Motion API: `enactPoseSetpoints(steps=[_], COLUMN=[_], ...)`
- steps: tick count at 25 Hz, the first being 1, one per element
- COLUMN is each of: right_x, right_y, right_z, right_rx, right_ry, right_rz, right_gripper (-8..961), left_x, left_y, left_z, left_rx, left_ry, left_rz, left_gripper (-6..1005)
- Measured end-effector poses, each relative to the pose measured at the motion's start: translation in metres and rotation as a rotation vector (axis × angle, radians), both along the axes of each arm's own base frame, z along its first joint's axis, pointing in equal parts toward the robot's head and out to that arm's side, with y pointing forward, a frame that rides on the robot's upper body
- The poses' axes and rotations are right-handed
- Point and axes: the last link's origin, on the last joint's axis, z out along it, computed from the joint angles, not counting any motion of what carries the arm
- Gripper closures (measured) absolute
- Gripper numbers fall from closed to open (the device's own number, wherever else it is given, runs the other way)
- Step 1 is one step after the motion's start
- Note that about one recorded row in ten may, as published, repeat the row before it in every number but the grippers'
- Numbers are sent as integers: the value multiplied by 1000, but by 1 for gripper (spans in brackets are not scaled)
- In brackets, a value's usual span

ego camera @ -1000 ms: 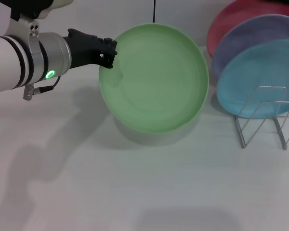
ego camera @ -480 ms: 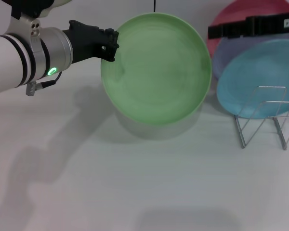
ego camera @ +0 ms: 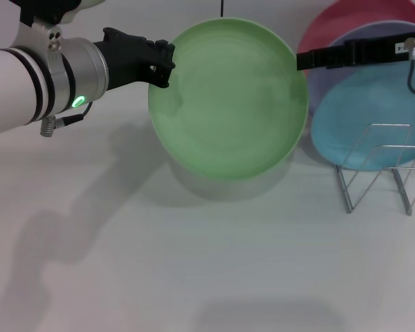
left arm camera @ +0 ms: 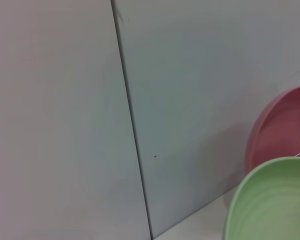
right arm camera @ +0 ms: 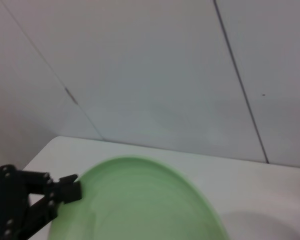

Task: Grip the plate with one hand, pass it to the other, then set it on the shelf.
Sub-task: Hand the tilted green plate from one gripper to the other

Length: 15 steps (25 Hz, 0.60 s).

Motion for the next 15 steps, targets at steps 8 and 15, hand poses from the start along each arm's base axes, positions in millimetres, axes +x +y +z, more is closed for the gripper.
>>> enactPoseSetpoints(steps=[8, 15], right_x=[1, -4], right_y=[14, 19], right_z=[-13, -18], right_rx=[2, 8], right_ry=[-32, -41], right_rz=[3, 16], right_gripper=[227, 229], left_x=[3, 5], left_y=[0, -1], left_z=[0, -3], left_rx=[-1, -10], left_ry=[-5, -6], left_rz=[-3, -9], left_gripper=[940, 937])
